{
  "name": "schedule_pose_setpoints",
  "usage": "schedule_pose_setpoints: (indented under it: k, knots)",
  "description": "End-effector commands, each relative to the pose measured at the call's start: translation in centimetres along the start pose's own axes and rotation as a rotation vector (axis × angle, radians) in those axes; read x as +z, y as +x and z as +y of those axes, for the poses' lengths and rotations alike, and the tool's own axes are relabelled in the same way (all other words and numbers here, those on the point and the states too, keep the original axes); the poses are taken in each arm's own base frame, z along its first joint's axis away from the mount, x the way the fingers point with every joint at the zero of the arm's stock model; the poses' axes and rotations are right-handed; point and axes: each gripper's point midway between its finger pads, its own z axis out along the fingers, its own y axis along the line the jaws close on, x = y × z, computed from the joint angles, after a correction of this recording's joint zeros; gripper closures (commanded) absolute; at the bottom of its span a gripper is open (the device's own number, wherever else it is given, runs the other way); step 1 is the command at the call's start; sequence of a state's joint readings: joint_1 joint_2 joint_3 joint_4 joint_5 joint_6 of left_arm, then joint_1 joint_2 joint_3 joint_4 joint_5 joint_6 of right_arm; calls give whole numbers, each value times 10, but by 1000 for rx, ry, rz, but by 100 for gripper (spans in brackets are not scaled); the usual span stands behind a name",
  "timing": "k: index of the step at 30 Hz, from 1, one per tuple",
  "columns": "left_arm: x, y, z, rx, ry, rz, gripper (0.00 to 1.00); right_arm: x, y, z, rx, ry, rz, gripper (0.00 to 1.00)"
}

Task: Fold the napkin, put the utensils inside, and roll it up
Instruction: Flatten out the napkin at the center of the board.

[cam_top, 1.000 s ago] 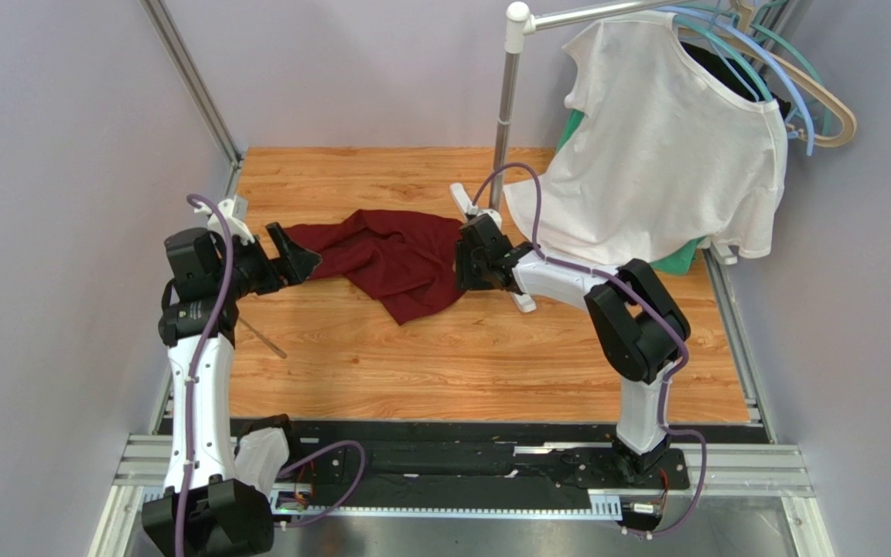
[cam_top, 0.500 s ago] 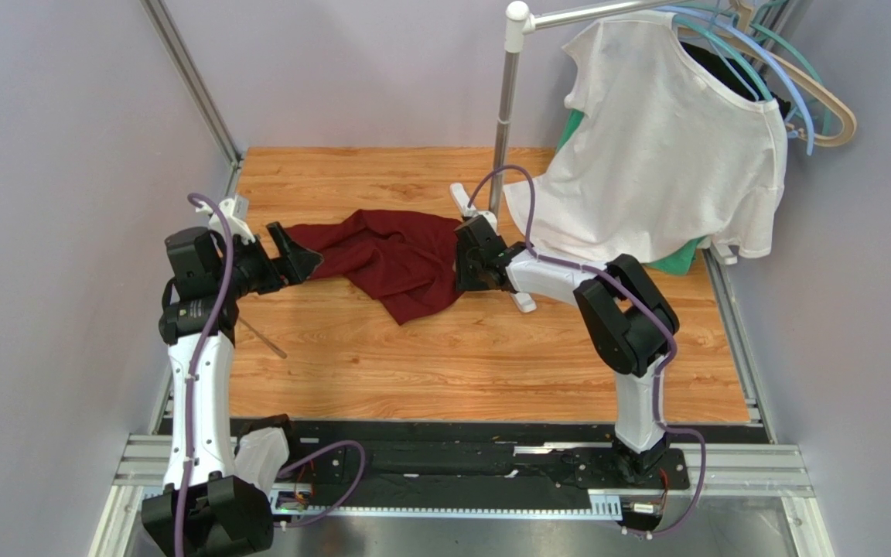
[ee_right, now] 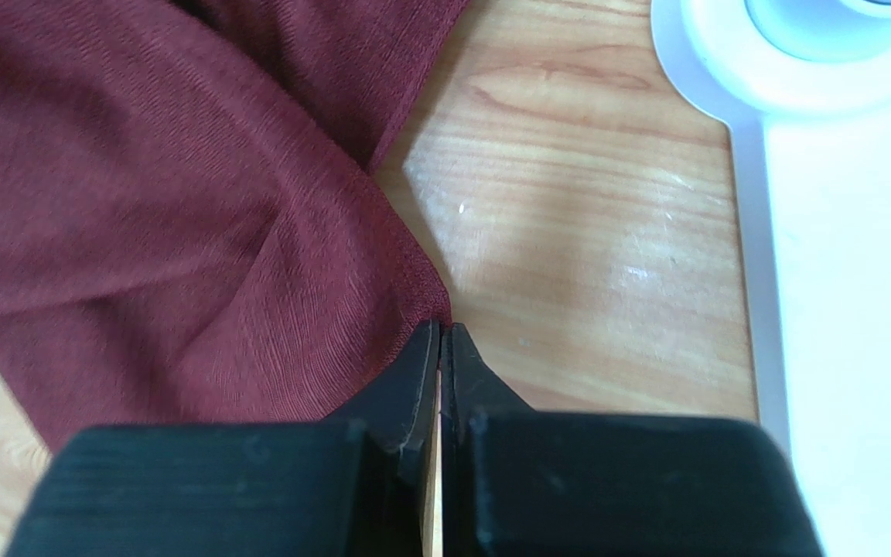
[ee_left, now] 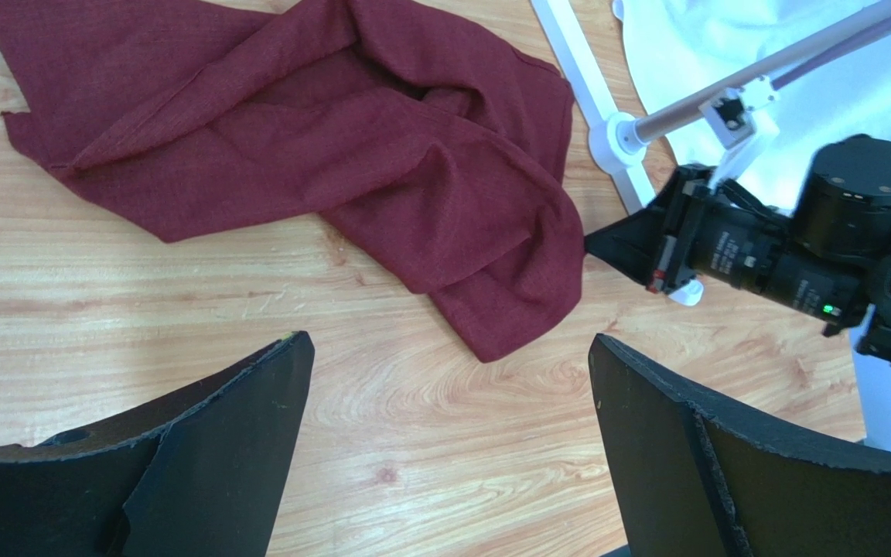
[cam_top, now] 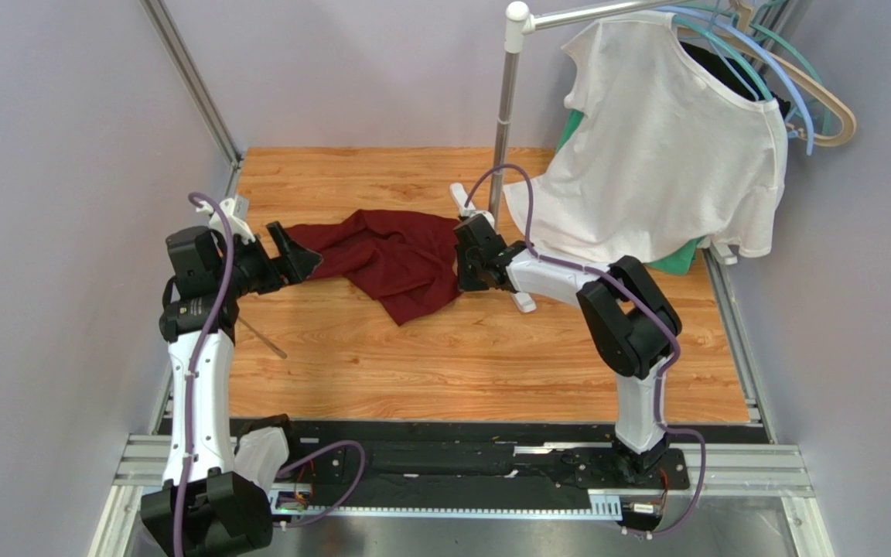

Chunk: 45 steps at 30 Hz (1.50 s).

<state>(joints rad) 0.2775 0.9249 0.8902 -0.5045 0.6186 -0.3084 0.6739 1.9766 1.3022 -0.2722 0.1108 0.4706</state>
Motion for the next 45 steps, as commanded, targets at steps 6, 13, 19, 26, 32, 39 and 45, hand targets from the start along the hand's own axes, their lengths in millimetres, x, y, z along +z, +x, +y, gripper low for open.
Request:
schedule_pose_setpoints:
  k: [6, 13, 19, 26, 32, 39, 45]
  knots:
    - [1, -1, 13, -14, -66, -11, 4, -126, -57, 31, -71, -140, -252, 100]
    - [6, 11, 23, 3, -183, 34, 5, -149, 11, 3, -27, -130, -187, 100]
    - [30, 11, 28, -72, -182, 64, 4, -132, 23, -5, -36, -102, -151, 100]
    - [58, 38, 85, -81, -372, 315, 15, -114, 50, -2, -38, -136, -64, 100]
    - [66, 45, 121, -2, -516, 423, 23, -117, 59, 5, -11, -211, -63, 100]
    - [88, 68, 120, -15, -452, 517, 24, -115, 62, 13, -20, -250, -45, 100]
    - [100, 74, 125, -30, -437, 554, 29, -116, 64, 12, -16, -253, -43, 100]
